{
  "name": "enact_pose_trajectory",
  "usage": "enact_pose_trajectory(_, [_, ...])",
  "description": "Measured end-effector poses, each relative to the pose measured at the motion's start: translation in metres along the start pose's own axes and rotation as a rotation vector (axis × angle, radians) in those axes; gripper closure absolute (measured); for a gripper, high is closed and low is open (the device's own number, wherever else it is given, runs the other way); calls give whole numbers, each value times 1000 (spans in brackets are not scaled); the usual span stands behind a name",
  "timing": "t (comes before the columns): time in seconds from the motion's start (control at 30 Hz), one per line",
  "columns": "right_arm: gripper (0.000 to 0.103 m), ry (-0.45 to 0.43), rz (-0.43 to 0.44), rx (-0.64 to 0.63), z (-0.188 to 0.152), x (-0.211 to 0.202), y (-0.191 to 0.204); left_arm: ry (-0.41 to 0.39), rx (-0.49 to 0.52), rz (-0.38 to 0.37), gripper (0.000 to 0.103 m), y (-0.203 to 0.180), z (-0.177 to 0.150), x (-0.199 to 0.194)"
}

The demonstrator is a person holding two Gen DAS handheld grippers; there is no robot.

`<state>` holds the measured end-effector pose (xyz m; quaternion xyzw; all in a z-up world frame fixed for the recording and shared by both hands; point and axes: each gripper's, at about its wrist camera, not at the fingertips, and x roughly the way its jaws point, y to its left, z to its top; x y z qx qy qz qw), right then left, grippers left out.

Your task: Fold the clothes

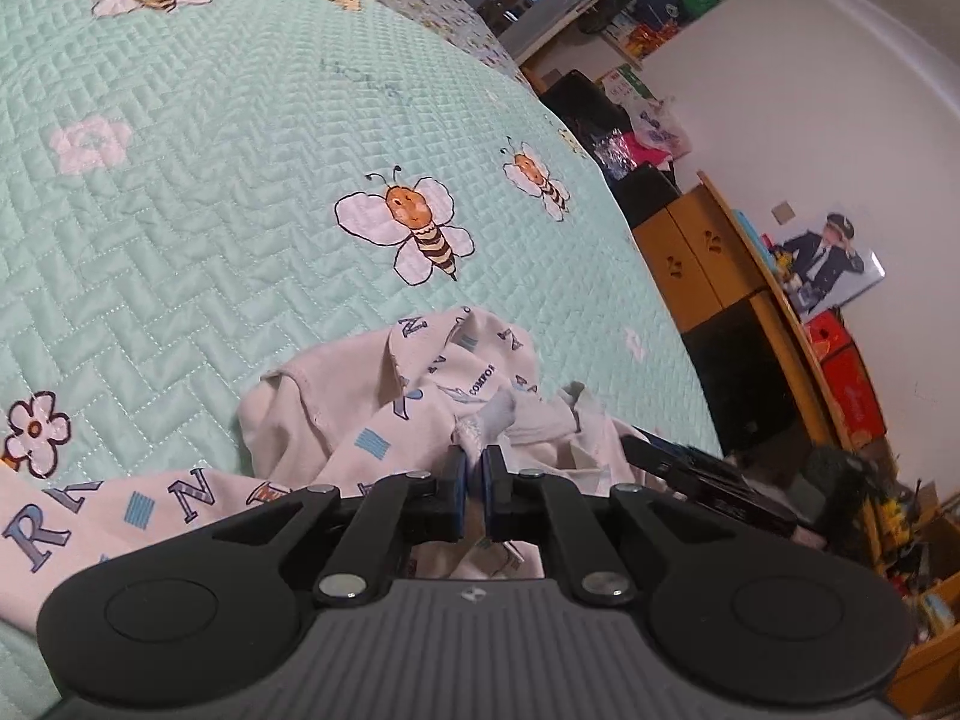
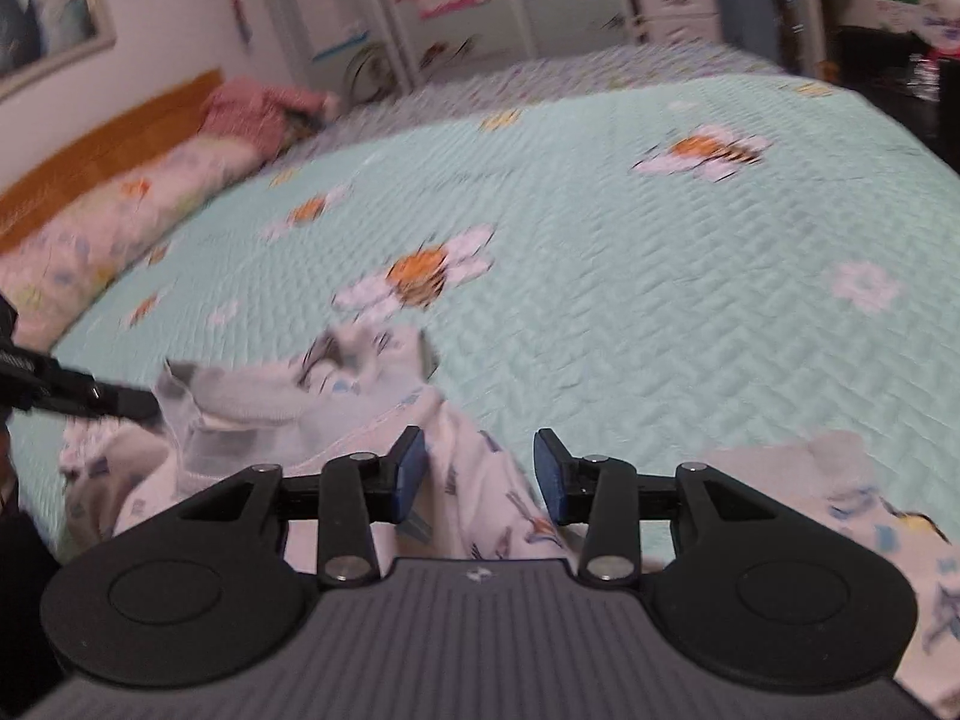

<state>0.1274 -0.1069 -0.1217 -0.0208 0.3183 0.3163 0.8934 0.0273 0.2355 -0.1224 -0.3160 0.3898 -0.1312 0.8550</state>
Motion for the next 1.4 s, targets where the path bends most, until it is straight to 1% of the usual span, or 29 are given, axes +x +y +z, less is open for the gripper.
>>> enact_pose_trajectory(0.03, [97, 1, -15, -26, 0, 0, 5, 5, 10, 18, 98, -2, -1, 0])
enact_pose_trajectory(0.1, [97, 4, -44, -79, 0, 0, 15, 14, 43, 70, 98, -8, -4, 0])
enact_pose_trajectory(0.17, [97, -6, -79, -131, -1, -3, 26, -8, 98, 110, 99, -18, -7, -6])
enact_pose_trajectory(0.2, [97, -38, -109, -155, -1, -14, 33, -20, 125, 128, 99, -24, -8, -9])
enact_pose_trajectory(0.23, [97, -68, -123, -158, -1, -24, 38, -41, 146, 127, 99, -30, -7, -15])
enact_pose_trajectory(0.3, [97, -119, -78, -68, 8, -45, 36, -106, 201, 116, 99, -46, -2, -33])
enact_pose_trajectory(0.37, [97, -187, 37, 77, 23, -68, 26, -197, 238, 99, 99, -62, 10, -60])
enact_pose_trajectory(0.4, [97, -229, 71, 108, 33, -78, 25, -244, 256, 90, 99, -71, 17, -74])
enact_pose_trajectory(0.47, [97, -315, 105, 112, 58, -98, 30, -341, 283, 72, 99, -87, 31, -103])
enact_pose_trajectory(0.53, [97, -406, 172, 135, 84, -119, 36, -436, 305, 51, 99, -105, 46, -137])
enact_pose_trajectory(0.6, [97, -485, 259, 168, 109, -140, 40, -524, 334, 24, 99, -126, 60, -172])
enact_pose_trajectory(0.63, [97, -516, 272, 161, 121, -149, 43, -567, 348, 10, 99, -137, 67, -189])
enact_pose_trajectory(0.77, [97, -639, 325, 133, 166, -187, 55, -684, 452, 21, 99, -183, 84, -245])
enact_pose_trajectory(0.87, [97, -727, 363, 108, 199, -214, 64, -750, 515, 34, 99, -211, 92, -277])
enact_pose_trajectory(1.0, [97, -807, 380, 58, 223, -245, 77, -798, 556, 21, 99, -236, 97, -305])
enact_pose_trajectory(1.07, [97, -848, 363, 24, 230, -260, 83, -815, 578, 19, 99, -245, 96, -316])
enact_pose_trajectory(1.13, [97, -868, 331, -4, 233, -269, 87, -808, 583, 4, 99, -249, 97, -319])
enact_pose_trajectory(1.2, [97, -861, 299, -15, 234, -271, 88, -791, 590, -12, 99, -251, 98, -318])
enact_pose_trajectory(1.27, [97, -849, 271, -19, 233, -270, 87, -773, 601, -7, 99, -246, 96, -311])
enact_pose_trajectory(1.33, [97, -825, 257, -8, 229, -261, 85, -741, 590, 1, 99, -238, 96, -297])
enact_pose_trajectory(1.4, [97, -786, 235, 10, 226, -246, 82, -677, 553, 23, 99, -221, 103, -270])
